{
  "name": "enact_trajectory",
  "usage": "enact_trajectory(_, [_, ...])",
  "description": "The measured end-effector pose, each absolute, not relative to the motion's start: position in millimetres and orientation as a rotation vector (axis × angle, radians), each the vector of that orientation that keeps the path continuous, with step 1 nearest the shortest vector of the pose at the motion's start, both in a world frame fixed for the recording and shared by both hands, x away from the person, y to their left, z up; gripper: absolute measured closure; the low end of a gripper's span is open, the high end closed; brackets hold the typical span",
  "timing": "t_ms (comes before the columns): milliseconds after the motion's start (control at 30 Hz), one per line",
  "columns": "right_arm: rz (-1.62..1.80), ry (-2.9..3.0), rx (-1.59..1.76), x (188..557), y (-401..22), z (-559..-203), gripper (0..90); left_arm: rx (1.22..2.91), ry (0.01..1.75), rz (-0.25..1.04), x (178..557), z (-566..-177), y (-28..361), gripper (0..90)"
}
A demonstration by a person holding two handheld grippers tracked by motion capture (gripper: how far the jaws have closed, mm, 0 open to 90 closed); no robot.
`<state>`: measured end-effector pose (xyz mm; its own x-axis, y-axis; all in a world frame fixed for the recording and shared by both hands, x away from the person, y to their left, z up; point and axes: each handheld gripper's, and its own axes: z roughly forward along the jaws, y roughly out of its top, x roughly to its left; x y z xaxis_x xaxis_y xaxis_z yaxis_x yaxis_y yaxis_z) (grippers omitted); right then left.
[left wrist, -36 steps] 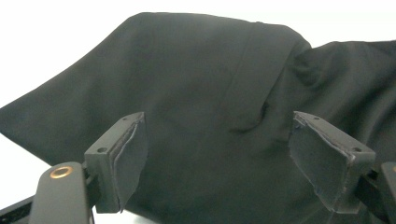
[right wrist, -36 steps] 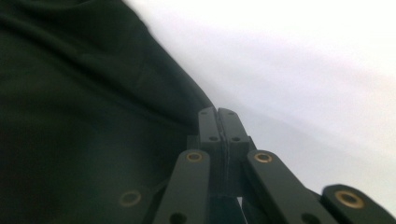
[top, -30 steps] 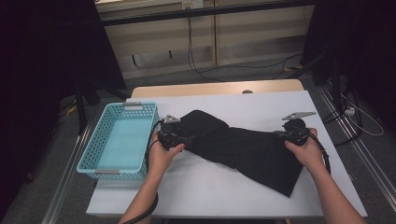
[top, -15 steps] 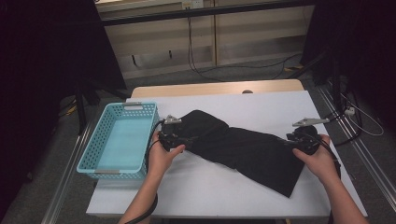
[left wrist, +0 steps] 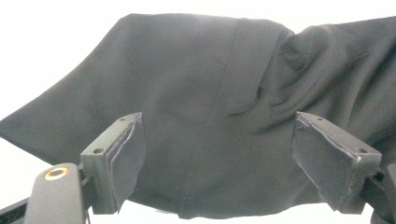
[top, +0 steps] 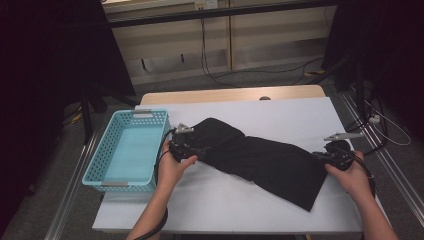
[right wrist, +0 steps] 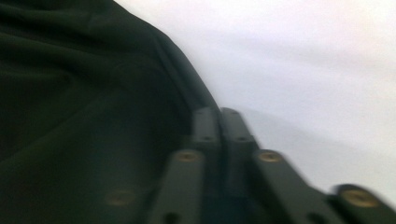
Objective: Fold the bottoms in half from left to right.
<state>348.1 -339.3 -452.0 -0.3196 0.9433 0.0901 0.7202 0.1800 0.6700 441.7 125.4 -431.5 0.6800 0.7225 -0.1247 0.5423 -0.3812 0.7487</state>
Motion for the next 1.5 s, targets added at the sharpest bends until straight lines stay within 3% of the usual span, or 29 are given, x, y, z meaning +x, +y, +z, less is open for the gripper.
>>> enact_trajectory(400, [0.832,2.012,1.602,363,-361,-448,88.7,2.078,0.973,0.286,442,-430,129,18.4])
enact_trajectory(667, [0.793,2.033,1.547,356,-343,-446,59.0,2.083,0.962,0.279,439,-429,127,17.5])
enact_trajectory(933, [0.921,2.114,1.489,338,-316,-441,46.2,2.098,0.947,0.28,436,-429,125,15.5])
enact_trajectory(1133, [0.955,2.178,1.424,321,-294,-440,46.3,2.102,0.941,0.278,434,-428,125,15.4])
enact_trajectory(1500, [1.032,2.266,1.338,306,-260,-438,54.9,2.105,0.935,0.303,431,-425,128,15.4])
